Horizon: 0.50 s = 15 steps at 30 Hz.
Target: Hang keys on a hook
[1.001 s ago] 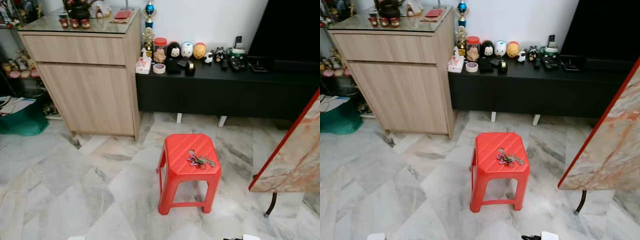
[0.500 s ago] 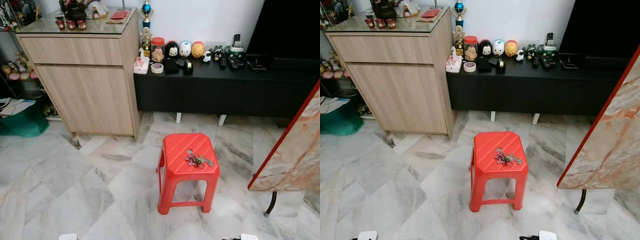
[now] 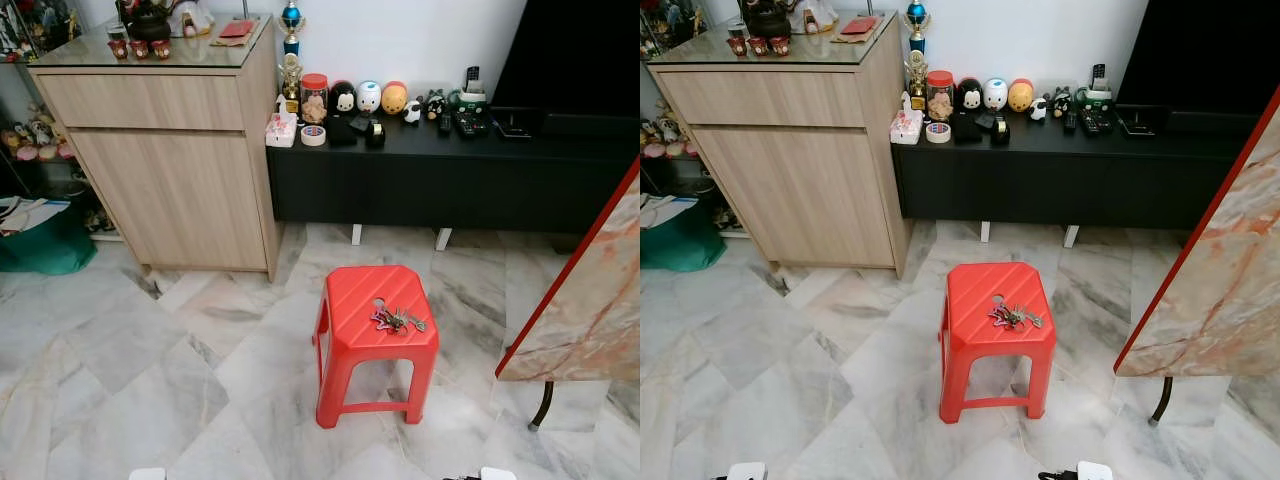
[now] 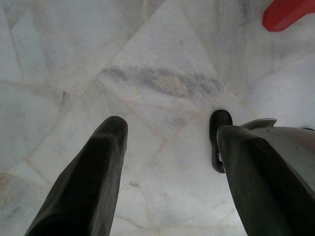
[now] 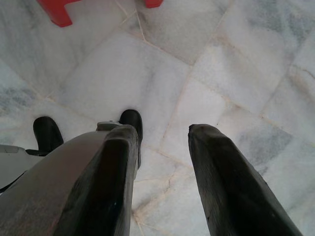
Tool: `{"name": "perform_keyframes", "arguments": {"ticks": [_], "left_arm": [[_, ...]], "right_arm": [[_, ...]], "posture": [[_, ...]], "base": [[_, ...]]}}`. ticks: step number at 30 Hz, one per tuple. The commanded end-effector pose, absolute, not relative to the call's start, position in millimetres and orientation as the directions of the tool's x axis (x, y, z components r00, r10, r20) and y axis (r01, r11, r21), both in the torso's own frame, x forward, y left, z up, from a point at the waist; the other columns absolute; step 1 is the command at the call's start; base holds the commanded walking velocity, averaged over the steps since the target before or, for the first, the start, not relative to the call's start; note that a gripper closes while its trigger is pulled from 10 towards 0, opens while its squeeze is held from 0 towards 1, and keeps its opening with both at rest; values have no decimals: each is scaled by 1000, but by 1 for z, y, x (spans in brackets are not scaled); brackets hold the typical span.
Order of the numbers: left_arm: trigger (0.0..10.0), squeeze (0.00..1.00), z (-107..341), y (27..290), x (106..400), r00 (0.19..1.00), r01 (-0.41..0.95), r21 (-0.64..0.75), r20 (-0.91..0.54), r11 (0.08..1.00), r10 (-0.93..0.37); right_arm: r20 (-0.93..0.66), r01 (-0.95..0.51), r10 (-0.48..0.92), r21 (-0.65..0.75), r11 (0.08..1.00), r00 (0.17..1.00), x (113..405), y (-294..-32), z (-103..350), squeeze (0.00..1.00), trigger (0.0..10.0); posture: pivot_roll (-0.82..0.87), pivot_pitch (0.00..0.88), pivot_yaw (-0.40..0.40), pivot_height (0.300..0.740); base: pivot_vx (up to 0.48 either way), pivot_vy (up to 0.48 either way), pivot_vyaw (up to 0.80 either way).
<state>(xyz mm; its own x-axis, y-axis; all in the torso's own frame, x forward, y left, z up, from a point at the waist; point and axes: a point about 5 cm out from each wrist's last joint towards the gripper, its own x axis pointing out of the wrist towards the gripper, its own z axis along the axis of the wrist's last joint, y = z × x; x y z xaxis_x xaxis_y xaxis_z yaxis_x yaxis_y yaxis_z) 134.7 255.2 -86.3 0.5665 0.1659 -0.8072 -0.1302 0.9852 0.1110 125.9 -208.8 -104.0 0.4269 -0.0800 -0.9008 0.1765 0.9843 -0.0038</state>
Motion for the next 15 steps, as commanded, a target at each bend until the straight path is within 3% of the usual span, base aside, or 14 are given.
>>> {"name": "perform_keyframes", "arguments": {"ticks": [1,15], "left_arm": [[10000,0,-87,262,127,547,-120,123,-820,985,169],[10000,0,-89,261,120,540,-125,119,-825,985,168]], "right_arm": [[-899,189,-82,1,982,430,123,-209,-105,0,10000],[-897,190,-82,3,982,435,124,-209,-104,0,10000]], "posture": [[87,0,-3,740],[91,0,-9,740]], "base": [[274,0,0],[275,0,0]]}}
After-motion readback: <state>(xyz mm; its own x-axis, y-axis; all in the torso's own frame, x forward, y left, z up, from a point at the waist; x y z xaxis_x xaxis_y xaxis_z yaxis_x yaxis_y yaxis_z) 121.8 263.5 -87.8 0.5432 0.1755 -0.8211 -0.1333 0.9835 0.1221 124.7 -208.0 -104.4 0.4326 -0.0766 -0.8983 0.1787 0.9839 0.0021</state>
